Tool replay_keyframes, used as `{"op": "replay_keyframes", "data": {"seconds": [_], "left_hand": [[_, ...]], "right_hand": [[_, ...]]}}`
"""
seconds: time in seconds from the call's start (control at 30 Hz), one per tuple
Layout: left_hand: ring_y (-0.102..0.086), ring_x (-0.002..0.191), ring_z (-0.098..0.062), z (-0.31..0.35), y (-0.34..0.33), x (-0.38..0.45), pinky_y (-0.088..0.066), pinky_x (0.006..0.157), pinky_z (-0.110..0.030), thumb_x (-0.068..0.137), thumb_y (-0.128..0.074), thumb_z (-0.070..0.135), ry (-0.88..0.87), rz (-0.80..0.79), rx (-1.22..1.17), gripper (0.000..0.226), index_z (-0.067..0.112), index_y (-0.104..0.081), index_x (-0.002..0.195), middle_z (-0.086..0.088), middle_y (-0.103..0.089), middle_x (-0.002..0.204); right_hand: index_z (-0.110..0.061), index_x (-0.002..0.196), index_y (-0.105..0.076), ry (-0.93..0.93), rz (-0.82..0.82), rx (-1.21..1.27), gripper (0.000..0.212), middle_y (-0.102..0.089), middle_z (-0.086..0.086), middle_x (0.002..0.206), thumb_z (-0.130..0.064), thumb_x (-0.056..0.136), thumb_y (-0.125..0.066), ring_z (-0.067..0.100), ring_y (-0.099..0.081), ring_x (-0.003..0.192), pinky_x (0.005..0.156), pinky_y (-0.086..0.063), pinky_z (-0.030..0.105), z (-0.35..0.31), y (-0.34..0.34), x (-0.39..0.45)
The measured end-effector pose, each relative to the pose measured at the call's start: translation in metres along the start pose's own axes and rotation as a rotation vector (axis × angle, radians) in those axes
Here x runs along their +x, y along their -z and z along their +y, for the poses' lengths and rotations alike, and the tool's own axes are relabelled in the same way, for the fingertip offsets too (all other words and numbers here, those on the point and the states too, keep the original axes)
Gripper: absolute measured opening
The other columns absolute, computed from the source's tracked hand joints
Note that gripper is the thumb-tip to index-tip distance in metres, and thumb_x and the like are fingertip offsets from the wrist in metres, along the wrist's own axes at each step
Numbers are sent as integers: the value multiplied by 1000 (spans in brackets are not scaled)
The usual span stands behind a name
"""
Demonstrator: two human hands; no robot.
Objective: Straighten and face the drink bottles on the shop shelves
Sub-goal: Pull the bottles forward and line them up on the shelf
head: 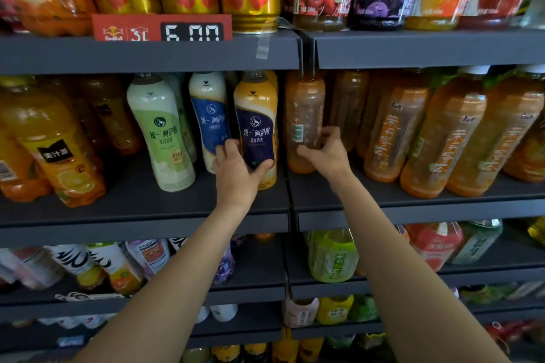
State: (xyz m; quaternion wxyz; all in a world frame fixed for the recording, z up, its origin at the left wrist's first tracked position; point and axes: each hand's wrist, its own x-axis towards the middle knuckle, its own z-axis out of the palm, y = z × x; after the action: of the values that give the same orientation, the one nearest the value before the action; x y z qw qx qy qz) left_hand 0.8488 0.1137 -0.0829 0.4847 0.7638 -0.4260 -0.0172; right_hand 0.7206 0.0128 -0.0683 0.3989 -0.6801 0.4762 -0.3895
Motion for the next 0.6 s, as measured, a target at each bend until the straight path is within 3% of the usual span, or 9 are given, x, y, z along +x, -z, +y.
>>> {"op": "replay_keyframes", "data": {"seconds": [0.13,0.27,0.4,0.5,0.53,0.6], "left_hand": [[-35,122,-30,0,0,-1,-34,99,-40,77,-73,31,2,-2,-9,60,6,-42,121,-12,-40,128],[-35,123,-31,1,0,-1,-33,100,-40,77,-74,31,4,-2,-24,60,6,-41,122,-13,-39,129],[-34,123,-32,2,0,-2,-32,100,-39,78,-73,30,6,-4,-23,59,5,-42,121,-14,-39,129],[-33,125,-34,3,1,-3,-31,102,-40,79,-72,31,10,-10,-5,59,5,-40,123,-16,-37,134],[-31,127,-35,3,1,-4,-30,103,-41,80,-71,32,16,-15,1,59,6,-40,123,-18,-35,137],[-29,129,-36,3,1,-5,-29,105,-42,81,-70,33,27,-21,11,60,6,-39,125,-21,-31,142]], "right_hand": [[-8,119,-37,25,72,-66,65,-56,9,117,-30,74,-78,26,-58,107,82,-49,34,0,-9,-2],[-10,131,-34,15,104,-186,81,-44,14,132,-45,71,-76,32,-49,117,90,-44,39,3,-15,-2],[-8,119,-49,33,94,-229,60,-49,14,125,-40,75,-73,31,-53,111,88,-45,38,1,-21,0],[-5,116,-49,47,83,-221,58,-58,12,118,-34,73,-75,30,-58,107,87,-50,43,-1,-21,4],[-6,117,-46,55,47,-223,58,-59,11,117,-31,74,-75,29,-59,104,82,-53,44,-2,-19,6],[-9,119,-42,59,-47,-204,56,-58,8,113,-27,76,-74,26,-62,94,57,-57,31,-5,-13,11]]}}
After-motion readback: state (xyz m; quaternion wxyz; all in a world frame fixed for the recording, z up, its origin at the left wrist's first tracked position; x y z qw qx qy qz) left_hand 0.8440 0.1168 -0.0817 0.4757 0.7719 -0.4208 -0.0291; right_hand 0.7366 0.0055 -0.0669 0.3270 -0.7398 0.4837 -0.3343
